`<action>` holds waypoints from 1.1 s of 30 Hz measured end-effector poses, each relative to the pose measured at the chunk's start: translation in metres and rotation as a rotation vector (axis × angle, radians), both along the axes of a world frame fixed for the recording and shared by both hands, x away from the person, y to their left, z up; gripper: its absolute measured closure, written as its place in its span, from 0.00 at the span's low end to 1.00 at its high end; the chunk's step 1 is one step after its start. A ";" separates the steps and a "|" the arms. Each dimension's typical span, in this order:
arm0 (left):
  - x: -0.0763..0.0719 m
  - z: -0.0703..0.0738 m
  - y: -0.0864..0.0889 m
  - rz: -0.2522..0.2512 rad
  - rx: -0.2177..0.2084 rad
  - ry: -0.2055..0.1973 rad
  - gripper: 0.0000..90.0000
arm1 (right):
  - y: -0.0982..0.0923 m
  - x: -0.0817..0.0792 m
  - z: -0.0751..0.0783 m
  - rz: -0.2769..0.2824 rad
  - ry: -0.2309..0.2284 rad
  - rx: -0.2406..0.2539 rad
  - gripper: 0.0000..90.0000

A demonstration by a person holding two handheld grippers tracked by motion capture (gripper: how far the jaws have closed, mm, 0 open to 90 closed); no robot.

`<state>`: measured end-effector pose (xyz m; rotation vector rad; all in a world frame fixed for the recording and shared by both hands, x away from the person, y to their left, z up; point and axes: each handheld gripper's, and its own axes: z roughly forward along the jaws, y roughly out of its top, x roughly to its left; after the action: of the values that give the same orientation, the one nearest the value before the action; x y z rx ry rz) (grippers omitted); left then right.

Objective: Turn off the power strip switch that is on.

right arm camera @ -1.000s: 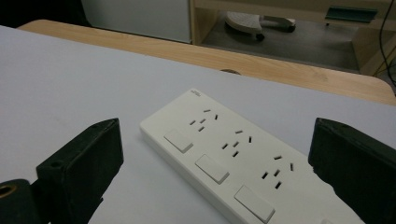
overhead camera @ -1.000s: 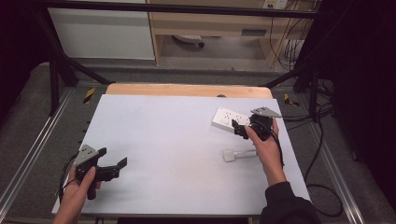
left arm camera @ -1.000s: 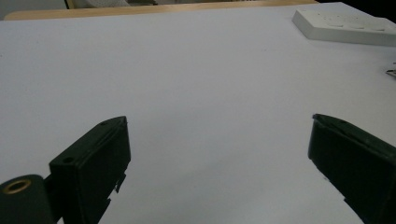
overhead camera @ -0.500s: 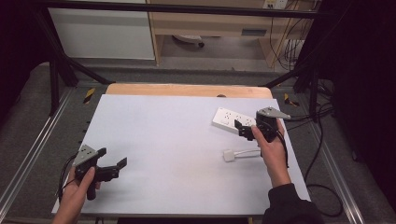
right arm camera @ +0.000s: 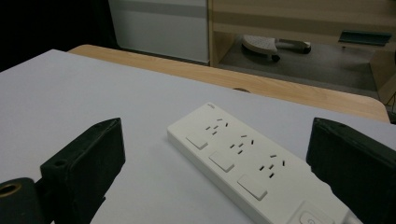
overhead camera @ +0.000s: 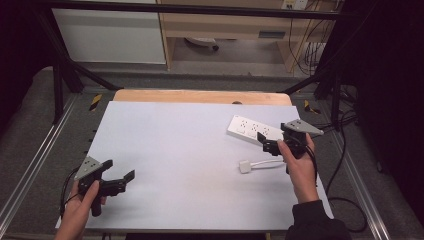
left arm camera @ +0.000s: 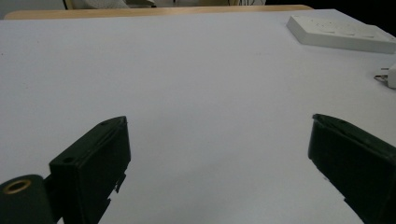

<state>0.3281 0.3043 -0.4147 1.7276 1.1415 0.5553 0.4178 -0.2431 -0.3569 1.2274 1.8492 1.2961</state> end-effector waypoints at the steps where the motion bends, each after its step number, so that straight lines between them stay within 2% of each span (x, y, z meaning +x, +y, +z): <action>1: -0.001 0.000 0.001 -0.002 -0.002 0.000 0.06 | -0.002 -0.002 0.000 -0.004 -0.003 -0.001 0.05; 9: -0.010 0.001 0.007 -0.005 -0.011 0.002 0.06 | -0.017 -0.017 0.002 -0.018 -0.008 0.012 0.05; 24: -0.010 -0.001 0.006 -0.006 -0.004 0.019 0.06 | -0.034 -0.043 0.006 -0.019 -0.023 0.032 0.03; 33: -0.010 -0.001 0.006 -0.008 -0.001 0.021 0.06 | -0.048 -0.062 -0.002 -0.033 -0.027 0.020 0.02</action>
<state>0.3179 0.3108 -0.4160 1.7400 1.1488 0.5324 0.3557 -0.2906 -0.3592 1.2392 1.7937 1.3102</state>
